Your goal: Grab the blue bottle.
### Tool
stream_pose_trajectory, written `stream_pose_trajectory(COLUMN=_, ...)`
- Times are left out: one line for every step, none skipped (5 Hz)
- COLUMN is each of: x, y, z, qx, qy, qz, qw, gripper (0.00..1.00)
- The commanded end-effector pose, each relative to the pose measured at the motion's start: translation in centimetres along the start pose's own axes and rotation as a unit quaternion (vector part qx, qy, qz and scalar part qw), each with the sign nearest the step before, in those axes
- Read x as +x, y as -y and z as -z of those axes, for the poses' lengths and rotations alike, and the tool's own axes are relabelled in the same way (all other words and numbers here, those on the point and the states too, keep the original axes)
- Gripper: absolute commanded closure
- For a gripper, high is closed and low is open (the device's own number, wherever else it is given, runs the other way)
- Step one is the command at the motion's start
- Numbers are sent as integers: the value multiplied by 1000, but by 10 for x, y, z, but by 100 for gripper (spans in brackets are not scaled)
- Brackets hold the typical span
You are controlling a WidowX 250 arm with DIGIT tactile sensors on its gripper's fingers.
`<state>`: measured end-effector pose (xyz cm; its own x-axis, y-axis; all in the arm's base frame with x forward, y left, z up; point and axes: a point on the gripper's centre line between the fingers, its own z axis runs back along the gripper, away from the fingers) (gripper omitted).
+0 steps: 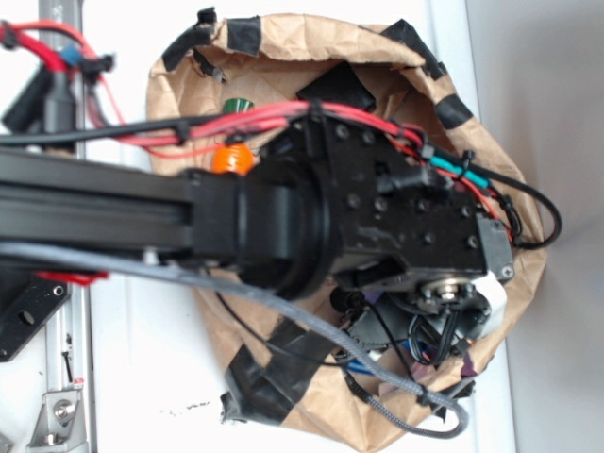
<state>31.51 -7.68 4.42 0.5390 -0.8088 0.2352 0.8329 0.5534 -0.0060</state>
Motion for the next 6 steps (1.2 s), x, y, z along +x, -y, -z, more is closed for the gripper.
stream_pose_trajectory(x=-26, y=43, z=3, qx=-14, qy=-74, qz=-40, qw=996, gripper=100)
stream_pose_trajectory(x=-36, y=55, z=-14, qx=-6, qy=-75, qz=-59, qw=995, gripper=100)
stream_pose_trajectory(x=-39, y=57, z=-43, qx=1, qy=-53, qz=-87, qw=995, gripper=100)
stream_pose_trajectory(x=-44, y=42, z=-73, qx=36, qy=-53, qz=-156, qw=986, gripper=100)
stream_pose_trajectory(x=-56, y=24, z=-128, qx=97, qy=-26, qz=-269, qw=958, gripper=100)
stream_pose_trajectory(x=-67, y=14, z=-173, qx=113, qy=-43, qz=-385, qw=915, gripper=100)
